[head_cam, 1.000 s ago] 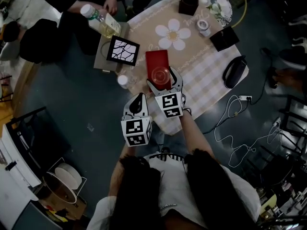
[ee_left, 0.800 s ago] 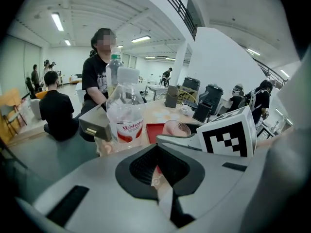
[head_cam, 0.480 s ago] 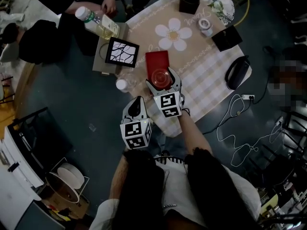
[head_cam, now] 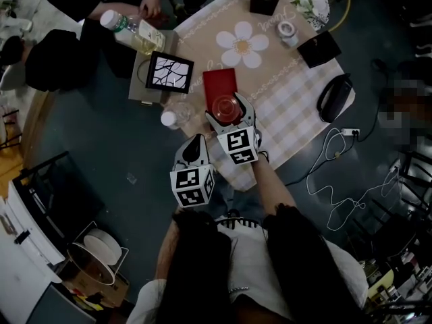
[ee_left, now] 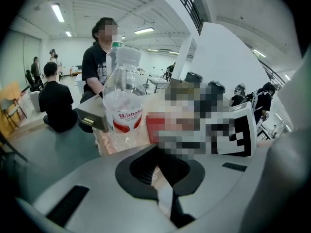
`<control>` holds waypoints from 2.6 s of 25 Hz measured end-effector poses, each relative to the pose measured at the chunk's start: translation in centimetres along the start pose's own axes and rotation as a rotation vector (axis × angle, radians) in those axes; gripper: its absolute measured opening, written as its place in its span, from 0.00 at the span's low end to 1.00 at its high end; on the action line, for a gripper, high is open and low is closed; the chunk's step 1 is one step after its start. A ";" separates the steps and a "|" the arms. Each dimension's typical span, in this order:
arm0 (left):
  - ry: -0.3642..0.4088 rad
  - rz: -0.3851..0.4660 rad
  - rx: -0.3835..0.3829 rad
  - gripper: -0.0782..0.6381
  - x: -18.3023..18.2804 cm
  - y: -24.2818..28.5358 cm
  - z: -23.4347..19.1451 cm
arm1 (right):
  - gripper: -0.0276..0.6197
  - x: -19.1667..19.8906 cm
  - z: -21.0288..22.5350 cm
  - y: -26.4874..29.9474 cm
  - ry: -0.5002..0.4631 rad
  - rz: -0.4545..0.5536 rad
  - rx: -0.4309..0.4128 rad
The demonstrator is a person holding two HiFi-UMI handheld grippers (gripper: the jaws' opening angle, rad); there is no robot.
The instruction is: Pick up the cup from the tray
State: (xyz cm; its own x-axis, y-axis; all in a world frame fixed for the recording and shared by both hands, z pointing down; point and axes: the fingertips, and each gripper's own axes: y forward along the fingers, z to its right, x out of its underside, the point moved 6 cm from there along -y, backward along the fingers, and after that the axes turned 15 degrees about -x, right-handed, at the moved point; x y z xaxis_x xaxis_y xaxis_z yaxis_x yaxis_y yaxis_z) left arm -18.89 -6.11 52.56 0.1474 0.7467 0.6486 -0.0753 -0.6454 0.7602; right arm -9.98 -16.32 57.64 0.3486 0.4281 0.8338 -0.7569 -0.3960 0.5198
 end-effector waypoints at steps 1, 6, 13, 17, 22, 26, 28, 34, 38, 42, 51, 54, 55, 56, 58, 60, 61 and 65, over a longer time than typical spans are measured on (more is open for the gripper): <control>-0.003 -0.001 0.001 0.12 0.0 0.0 0.0 | 0.67 -0.1 0.0 -0.1 0.003 0.004 -0.003; 0.004 0.012 0.008 0.12 -0.6 0.1 0.5 | 0.67 -0.5 0.2 -0.9 0.014 0.026 -0.003; 0.014 0.007 0.026 0.12 -0.8 0.3 1.7 | 0.67 -0.6 1.2 -3.3 0.041 0.054 0.030; 0.037 0.021 0.063 0.12 -1.0 0.1 3.4 | 0.67 -0.2 2.2 -5.4 0.045 0.057 0.072; 0.054 0.041 0.121 0.12 -1.6 -0.1 5.9 | 0.67 0.8 3.6 -8.0 0.069 0.054 0.123; 0.079 0.055 0.148 0.12 -1.7 -0.3 7.7 | 0.67 1.6 4.6 -10.1 0.087 0.053 0.160; 0.089 0.057 0.155 0.12 -1.7 -0.3 8.4 | 0.67 2.0 5.0 -10.8 0.091 0.050 0.173; 0.123 0.070 0.160 0.12 -1.7 -0.5 10.0 | 0.67 3.0 5.7 -12.4 0.106 0.038 0.190; 0.139 0.074 0.176 0.12 -1.6 -0.6 11.1 | 0.67 3.8 6.2 -13.1 0.117 0.037 0.190; 0.148 0.063 0.192 0.12 -1.1 -0.7 11.5 | 0.67 4.9 6.6 -13.9 0.133 0.034 0.204; 0.195 0.044 0.196 0.12 0.1 -0.6 12.2 | 0.67 7.4 6.9 -14.7 0.145 0.008 0.218; 0.213 0.041 0.186 0.12 0.5 -0.5 12.4 | 0.67 8.3 7.0 -14.7 0.134 -0.010 0.210; 0.219 0.039 0.182 0.12 0.7 -0.5 12.4 | 0.67 8.5 7.1 -14.8 0.132 -0.007 0.207; 0.222 0.035 0.179 0.12 0.8 -0.5 12.3 | 0.67 8.7 7.2 -14.9 0.134 0.001 0.204; 0.222 0.027 0.176 0.12 1.1 -0.5 12.2 | 0.67 8.9 7.2 -15.0 0.136 0.015 0.201; 0.223 0.024 0.178 0.12 1.3 -0.5 12.2 | 0.67 8.9 7.2 -15.0 0.120 0.012 0.206; 0.227 0.025 0.177 0.12 1.4 -0.5 12.3 | 0.67 9.0 7.2 -14.8 0.107 -0.003 0.212; 0.266 0.032 0.160 0.12 1.6 -0.4 12.6 | 0.67 9.3 7.3 -14.5 0.064 -0.038 0.214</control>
State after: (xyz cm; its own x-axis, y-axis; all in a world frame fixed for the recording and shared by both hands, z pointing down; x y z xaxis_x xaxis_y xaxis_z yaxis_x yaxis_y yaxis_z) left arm -6.23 -6.65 52.81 -0.1177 0.7280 0.6753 0.0834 -0.6704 0.7373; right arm 8.30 -12.54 59.18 0.3337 0.4943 0.8027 -0.6072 -0.5387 0.5841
